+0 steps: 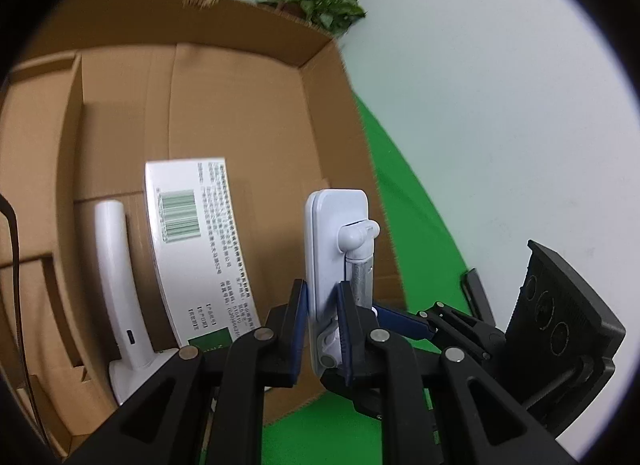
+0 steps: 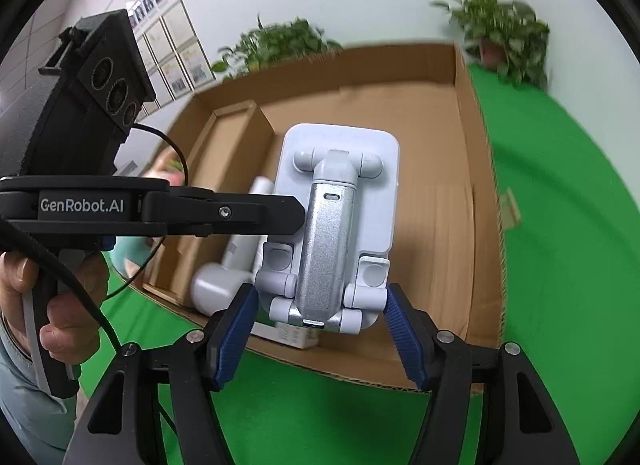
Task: Organize objects
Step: 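Lift the phone stand and carry it into the large box, then lower the stand beside the printed box and open both tools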
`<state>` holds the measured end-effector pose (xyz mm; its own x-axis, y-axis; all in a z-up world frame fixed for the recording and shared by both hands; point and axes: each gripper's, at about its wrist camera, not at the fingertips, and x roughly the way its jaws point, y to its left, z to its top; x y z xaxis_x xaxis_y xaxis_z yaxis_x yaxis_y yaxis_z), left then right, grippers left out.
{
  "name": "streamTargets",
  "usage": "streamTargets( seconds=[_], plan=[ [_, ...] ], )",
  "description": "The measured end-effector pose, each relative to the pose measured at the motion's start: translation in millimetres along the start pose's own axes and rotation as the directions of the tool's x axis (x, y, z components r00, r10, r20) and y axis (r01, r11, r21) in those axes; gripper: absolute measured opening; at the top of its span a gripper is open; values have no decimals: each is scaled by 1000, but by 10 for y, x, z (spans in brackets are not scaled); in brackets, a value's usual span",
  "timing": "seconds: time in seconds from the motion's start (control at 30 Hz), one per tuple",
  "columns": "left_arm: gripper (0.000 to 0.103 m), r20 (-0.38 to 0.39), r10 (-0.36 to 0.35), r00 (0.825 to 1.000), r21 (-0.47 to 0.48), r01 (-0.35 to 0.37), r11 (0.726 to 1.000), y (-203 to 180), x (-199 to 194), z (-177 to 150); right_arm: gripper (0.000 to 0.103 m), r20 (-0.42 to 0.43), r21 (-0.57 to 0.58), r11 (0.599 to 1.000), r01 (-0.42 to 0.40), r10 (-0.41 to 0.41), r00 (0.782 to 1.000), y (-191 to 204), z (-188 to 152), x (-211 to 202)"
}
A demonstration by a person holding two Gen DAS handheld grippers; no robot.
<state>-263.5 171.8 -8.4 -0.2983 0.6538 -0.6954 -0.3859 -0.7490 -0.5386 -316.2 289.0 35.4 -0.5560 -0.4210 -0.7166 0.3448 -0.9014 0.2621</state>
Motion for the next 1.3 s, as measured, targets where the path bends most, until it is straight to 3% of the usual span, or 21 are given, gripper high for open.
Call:
streamTargets(
  seconds=[0.17,0.43,0.5,0.8,1.0,1.17,1.3],
  plan=[
    [14,-39,20,999,-32,-22,999,117,230,-18,62,-77,22,1000,-2,4,997,-148,-58,299],
    [15,-78,112,991,-12,-113,994,136,372,-55,62,-177,23,1000,17,-13,984,-212,-92,550],
    [11,-81,132,988,-1,-132,991,134,376,-65,63,-191,26,999,24,-19,981,-208,-115,594],
    [14,-94,134,987,-2,-135,991,124,283,-114,65,-207,40,999,7,1,978,-212,-146,581],
    [14,-50,131,990,9,-130,991,80,45,-226,64,-160,54,998,39,-30,987,-211,-129,528],
    [15,15,166,986,16,-166,986,140,-299,-383,43,-148,57,992,109,-99,984,-280,-93,587],
    [23,70,206,976,9,-207,978,245,-562,-513,43,-128,51,993,104,-97,987,-293,-106,657]
  ],
)
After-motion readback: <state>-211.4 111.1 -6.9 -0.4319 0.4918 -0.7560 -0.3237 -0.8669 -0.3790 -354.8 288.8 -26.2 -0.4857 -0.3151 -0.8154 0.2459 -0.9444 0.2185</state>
